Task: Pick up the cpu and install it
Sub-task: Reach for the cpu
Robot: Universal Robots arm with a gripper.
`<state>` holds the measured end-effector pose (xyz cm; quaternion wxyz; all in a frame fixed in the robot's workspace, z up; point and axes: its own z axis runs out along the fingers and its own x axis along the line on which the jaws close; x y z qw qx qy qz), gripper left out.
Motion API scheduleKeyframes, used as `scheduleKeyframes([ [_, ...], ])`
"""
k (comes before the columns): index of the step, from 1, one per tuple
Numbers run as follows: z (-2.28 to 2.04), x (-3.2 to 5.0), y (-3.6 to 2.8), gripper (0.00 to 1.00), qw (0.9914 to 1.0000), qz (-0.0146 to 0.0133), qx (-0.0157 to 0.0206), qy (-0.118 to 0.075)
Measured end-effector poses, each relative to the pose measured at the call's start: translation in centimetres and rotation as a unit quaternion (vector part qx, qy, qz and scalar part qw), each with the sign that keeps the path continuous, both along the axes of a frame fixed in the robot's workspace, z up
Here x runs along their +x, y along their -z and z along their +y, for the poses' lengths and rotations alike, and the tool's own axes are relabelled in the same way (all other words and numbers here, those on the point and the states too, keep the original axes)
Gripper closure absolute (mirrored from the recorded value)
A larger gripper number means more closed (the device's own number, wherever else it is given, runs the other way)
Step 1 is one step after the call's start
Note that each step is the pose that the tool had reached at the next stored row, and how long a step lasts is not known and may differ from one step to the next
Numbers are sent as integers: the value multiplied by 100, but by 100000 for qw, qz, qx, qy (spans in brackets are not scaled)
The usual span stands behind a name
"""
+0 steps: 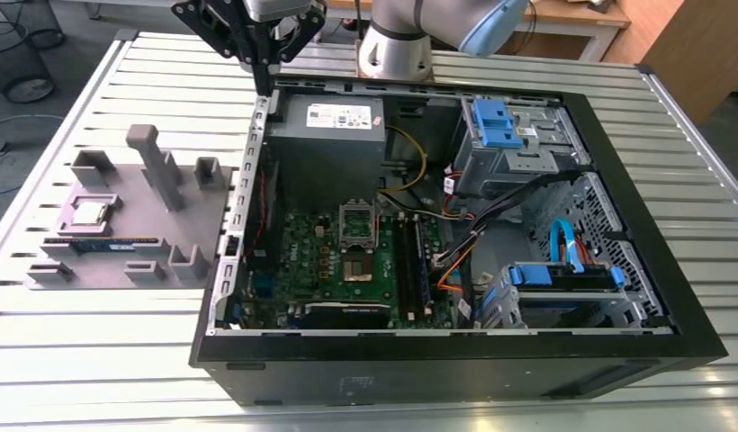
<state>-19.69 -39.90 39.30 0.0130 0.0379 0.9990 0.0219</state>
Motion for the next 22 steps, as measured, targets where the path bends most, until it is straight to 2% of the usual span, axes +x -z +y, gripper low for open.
scheduleKeyframes([
  [10,0,-40,1,89,100000,-1,1,3],
  [22,0,-190,10,89,100000,-2,1,-5],
])
